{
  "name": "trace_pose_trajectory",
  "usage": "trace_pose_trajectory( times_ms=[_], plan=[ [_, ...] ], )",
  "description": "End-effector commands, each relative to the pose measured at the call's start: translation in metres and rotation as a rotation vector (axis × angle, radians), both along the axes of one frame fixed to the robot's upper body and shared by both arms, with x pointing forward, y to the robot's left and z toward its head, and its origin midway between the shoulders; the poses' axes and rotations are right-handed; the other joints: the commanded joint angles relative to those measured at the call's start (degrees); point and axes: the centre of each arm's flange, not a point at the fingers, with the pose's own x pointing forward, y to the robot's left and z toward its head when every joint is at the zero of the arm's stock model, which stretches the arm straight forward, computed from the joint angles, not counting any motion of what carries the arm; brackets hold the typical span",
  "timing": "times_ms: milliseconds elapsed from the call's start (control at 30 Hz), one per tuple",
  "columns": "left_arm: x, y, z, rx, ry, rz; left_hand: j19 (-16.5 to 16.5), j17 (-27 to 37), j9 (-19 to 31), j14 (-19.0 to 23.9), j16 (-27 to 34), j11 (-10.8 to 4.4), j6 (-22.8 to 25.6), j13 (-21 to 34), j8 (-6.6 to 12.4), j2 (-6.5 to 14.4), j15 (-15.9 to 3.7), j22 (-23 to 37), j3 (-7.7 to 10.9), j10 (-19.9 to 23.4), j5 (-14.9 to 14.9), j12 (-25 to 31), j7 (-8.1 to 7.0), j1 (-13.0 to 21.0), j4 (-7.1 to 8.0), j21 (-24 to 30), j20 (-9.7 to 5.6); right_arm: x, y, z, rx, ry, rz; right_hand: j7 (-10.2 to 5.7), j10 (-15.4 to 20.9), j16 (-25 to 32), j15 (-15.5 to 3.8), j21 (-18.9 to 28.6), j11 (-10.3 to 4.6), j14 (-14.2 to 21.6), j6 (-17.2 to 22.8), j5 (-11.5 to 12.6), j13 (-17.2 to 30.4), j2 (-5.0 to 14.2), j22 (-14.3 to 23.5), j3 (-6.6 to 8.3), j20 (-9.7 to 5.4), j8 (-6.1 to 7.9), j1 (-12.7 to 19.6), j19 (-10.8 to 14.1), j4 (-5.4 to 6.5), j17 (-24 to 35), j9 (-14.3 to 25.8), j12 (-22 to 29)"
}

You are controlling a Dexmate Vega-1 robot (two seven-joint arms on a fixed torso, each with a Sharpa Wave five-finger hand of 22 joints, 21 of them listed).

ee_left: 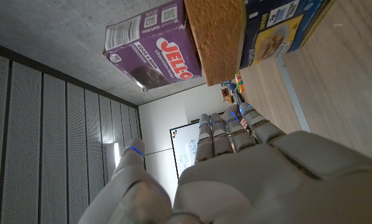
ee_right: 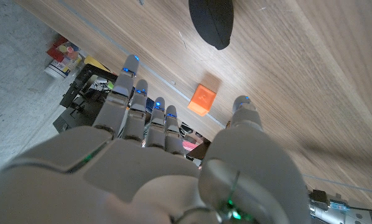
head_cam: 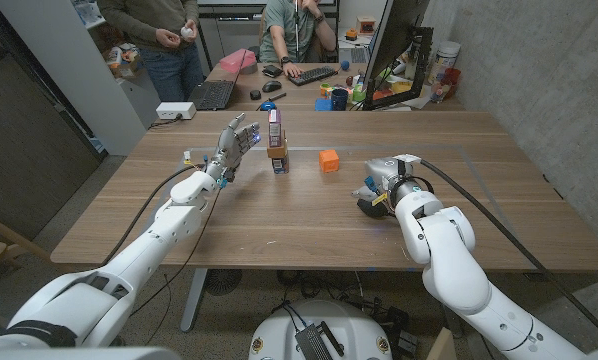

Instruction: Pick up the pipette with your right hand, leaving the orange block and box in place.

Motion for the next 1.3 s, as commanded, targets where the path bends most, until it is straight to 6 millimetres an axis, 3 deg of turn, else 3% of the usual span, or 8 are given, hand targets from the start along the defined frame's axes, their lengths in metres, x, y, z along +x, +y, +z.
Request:
trace_pose_trajectory(
  times_ms=[33, 567, 1300],
  plan=[
    [-0.003, 0.002, -0.005, -0.011, 0.004, 0.007, 0.12, 0.31, 0.26, 0.15, 0.31, 0.02, 0.2, 0.26, 0.36, 0.21, 0.13, 0.16, -0.21, 0.18, 0.57, 0.38, 0.09, 0.23, -0.17, -0.03, 0.4, 0.004, 0.007, -0.006, -0.052, 0.005, -0.046, -0.07, -0.12, 0.02, 0.23, -0.11, 0.02, 0.04, -0.14, -0.12, 0.31, -0.24, 0.03, 0.09, 0.26, 0.12, 0.86, 0.23, -0.11, 0.24, 0.32, -0.2],
    [0.006, 0.005, -0.005, -0.021, 0.0, -0.009, 0.05, 0.31, 0.27, 0.12, 0.31, -0.05, 0.16, 0.26, 0.31, 0.29, 0.12, 0.17, -0.33, 0.14, 0.59, 0.37, -0.03, 0.25, -0.18, -0.06, 0.42, 0.003, 0.019, -0.018, -0.055, 0.051, -0.041, 0.22, -0.82, -0.04, 0.37, -0.44, 0.2, -0.59, -0.94, -0.14, 0.33, -0.42, 0.07, 0.12, 0.31, 0.09, 1.12, 0.07, -0.05, 0.25, 0.32, -0.33],
    [-0.008, 0.014, -0.003, -0.016, 0.005, 0.027, 0.08, 0.31, 0.27, 0.09, 0.31, 0.07, 0.19, 0.26, 0.28, 0.36, 0.11, 0.17, -0.5, 0.02, 0.6, 0.33, -0.1, 0.27, -0.19, -0.05, 0.56, 0.021, 0.013, -0.033, -0.079, 0.072, -0.064, -0.45, -1.74, -0.12, 0.43, -1.2, 0.13, -1.84, -2.02, -0.16, 0.37, -0.88, 0.15, -0.01, 0.43, 0.14, 1.28, -0.76, 0.12, 0.27, 0.31, -0.41]
  ],
)
